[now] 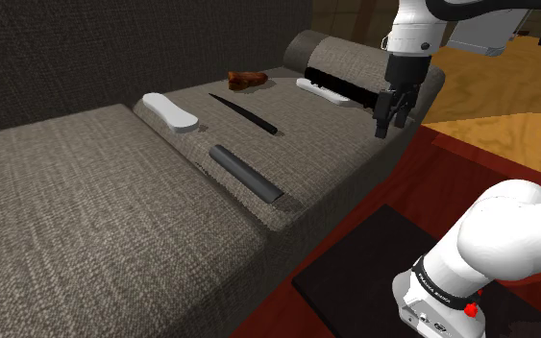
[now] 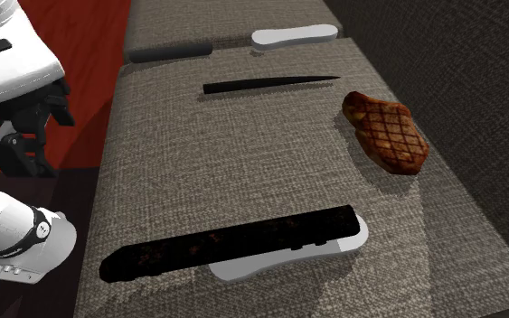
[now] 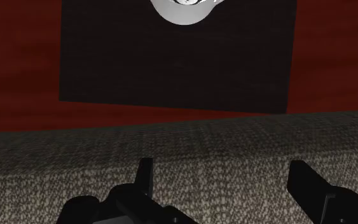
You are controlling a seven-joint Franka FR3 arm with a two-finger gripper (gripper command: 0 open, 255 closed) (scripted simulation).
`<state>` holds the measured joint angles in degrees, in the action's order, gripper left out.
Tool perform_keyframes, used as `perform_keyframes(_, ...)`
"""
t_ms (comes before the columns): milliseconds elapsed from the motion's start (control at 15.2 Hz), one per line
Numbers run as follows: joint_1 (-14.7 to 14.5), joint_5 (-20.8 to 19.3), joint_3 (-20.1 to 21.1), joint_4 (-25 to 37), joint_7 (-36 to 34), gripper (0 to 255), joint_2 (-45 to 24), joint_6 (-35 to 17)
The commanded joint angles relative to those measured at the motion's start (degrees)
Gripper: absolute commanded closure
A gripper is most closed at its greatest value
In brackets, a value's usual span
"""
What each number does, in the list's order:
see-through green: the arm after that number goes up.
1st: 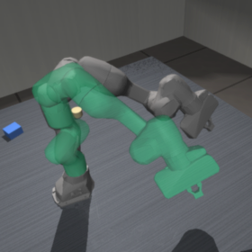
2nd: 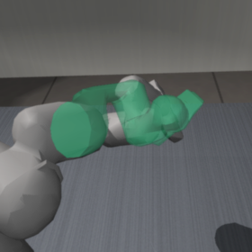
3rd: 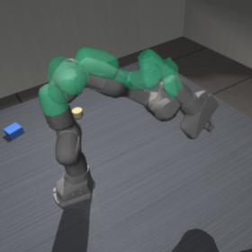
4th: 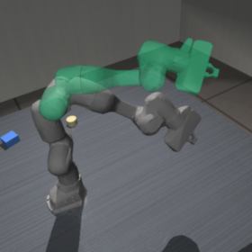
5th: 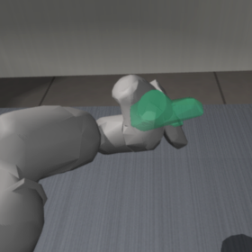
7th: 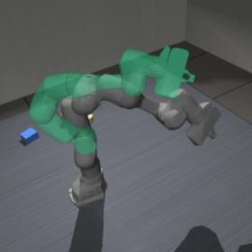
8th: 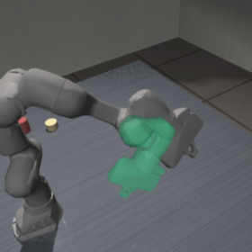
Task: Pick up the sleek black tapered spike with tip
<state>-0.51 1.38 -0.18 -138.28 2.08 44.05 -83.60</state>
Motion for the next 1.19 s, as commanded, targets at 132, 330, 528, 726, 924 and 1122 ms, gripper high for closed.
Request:
perform_keyframes(132,-0.54,0.8,1.29,2.21,-1.19,0,-3.96,-2.21)
perform_keyframes(330,-1.2,1.65,3.14,6.02,-2.95,0,-9.95,-5.09)
perform_keyframes(528,-1.72,2.08,4.9,10.41,-4.72,0,-15.98,-7.43)
perform_keyframes(726,-2.17,2.07,6.56,15.39,-6.55,0,-22.05,-9.2)
perform_keyframes(924,-2.61,1.62,8.1,20.96,-8.44,0,-28.19,-10.39)
perform_keyframes(1122,-3.12,0.74,9.51,27.19,-10.41,0,-34.43,-10.97)
